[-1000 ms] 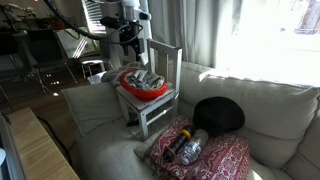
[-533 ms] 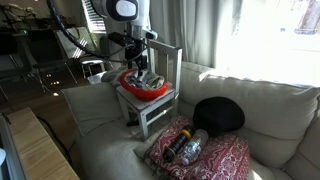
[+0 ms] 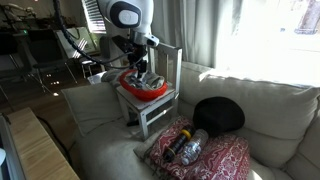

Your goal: Remove the striped towel from the orange bowler hat and flip the orange hat anticlockwise to make the crown of the hat face upwards

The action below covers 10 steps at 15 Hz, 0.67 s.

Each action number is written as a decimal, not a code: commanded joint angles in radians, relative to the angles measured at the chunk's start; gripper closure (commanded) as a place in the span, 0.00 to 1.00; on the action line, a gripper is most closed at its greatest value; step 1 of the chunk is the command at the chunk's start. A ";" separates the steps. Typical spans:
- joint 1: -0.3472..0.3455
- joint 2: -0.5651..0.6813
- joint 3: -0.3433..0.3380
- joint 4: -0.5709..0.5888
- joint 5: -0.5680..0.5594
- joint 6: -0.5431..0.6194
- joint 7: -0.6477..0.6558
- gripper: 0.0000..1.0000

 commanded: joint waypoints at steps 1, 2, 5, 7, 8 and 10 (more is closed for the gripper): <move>-0.023 0.052 0.032 0.030 0.056 0.048 -0.009 0.00; -0.024 0.060 0.037 0.035 0.065 0.058 -0.010 0.06; -0.032 0.079 0.053 0.045 0.087 0.079 -0.013 0.31; -0.035 0.085 0.061 0.050 0.094 0.088 -0.013 0.47; -0.037 0.085 0.063 0.053 0.096 0.086 -0.012 0.56; -0.040 0.087 0.066 0.056 0.101 0.080 -0.009 0.69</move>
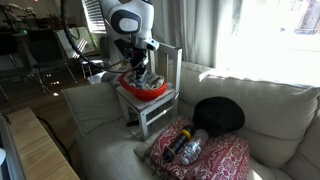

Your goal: Remove the striped towel from the orange bowler hat and flip the orange hat anticlockwise to make the crown of the hat face upwards

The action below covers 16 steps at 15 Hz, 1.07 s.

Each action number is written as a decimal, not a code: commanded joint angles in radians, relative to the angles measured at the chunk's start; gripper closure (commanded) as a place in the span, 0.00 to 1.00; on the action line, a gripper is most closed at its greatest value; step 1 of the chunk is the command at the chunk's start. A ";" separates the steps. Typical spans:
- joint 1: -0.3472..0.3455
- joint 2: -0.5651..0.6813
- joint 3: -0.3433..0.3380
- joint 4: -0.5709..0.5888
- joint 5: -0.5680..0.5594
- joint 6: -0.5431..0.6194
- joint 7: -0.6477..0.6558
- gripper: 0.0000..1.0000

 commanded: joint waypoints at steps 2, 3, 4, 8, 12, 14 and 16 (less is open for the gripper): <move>-0.023 0.006 0.021 0.009 0.025 0.003 -0.001 0.85; -0.022 -0.006 0.019 0.006 0.025 0.004 0.007 0.94; -0.021 -0.016 0.017 0.006 0.023 0.003 0.011 0.99; 0.014 -0.073 -0.030 0.003 -0.044 -0.055 0.087 0.98; 0.035 -0.158 -0.059 0.000 -0.109 -0.160 0.145 0.98; 0.037 -0.195 -0.060 0.012 -0.134 -0.234 0.146 0.98; 0.048 -0.230 -0.069 0.025 -0.166 -0.300 0.167 0.98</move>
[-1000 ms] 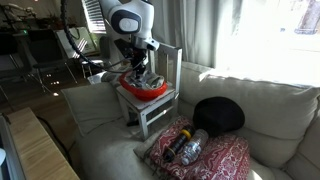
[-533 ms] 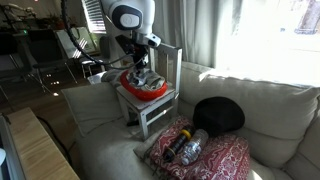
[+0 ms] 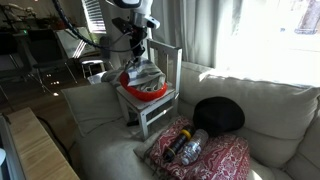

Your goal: Remove the striped towel from the orange bowler hat and flip the orange hat anticlockwise to make the crown of the hat face upwards

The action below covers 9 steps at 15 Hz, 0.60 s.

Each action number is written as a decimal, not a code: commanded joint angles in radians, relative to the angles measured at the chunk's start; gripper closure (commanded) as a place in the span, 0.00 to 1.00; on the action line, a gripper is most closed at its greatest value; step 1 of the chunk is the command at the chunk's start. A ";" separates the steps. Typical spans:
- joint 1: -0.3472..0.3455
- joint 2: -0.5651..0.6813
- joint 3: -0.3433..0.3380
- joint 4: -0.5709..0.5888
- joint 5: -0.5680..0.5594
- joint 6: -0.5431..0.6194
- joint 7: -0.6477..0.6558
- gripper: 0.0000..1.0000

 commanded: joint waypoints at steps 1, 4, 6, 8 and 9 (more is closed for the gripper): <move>0.032 -0.081 -0.031 0.009 -0.062 -0.126 0.053 0.98; 0.043 -0.140 -0.049 0.037 -0.107 -0.213 0.095 0.98; 0.045 -0.175 -0.054 0.060 -0.127 -0.237 0.103 0.98; 0.046 -0.203 -0.057 0.089 -0.140 -0.253 0.103 0.98; 0.045 -0.213 -0.057 0.110 -0.141 -0.262 0.095 0.98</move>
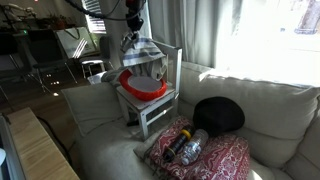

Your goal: Remove the striped towel from the orange bowler hat and flip the orange hat anticlockwise to make the crown of the hat face upwards

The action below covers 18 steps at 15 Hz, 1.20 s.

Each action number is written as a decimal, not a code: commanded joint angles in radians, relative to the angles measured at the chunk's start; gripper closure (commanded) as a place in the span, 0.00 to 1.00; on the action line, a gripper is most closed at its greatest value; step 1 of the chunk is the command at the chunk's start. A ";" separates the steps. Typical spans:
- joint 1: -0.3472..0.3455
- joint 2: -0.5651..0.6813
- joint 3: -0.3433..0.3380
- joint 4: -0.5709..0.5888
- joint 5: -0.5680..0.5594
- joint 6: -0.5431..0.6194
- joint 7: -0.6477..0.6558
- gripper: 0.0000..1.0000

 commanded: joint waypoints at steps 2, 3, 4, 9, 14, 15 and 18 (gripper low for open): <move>0.016 -0.057 -0.018 0.077 -0.026 -0.050 0.010 0.98; 0.015 -0.063 -0.018 0.102 -0.021 -0.051 0.009 0.98; 0.015 -0.072 -0.018 0.124 -0.023 -0.040 0.010 0.98; 0.010 -0.068 -0.028 0.263 -0.007 0.020 0.031 0.98; 0.010 0.006 -0.034 0.329 0.018 0.171 0.049 0.98; 0.010 0.025 -0.035 0.324 0.015 0.195 0.048 0.98; 0.008 0.091 -0.046 0.292 -0.005 0.219 0.069 0.98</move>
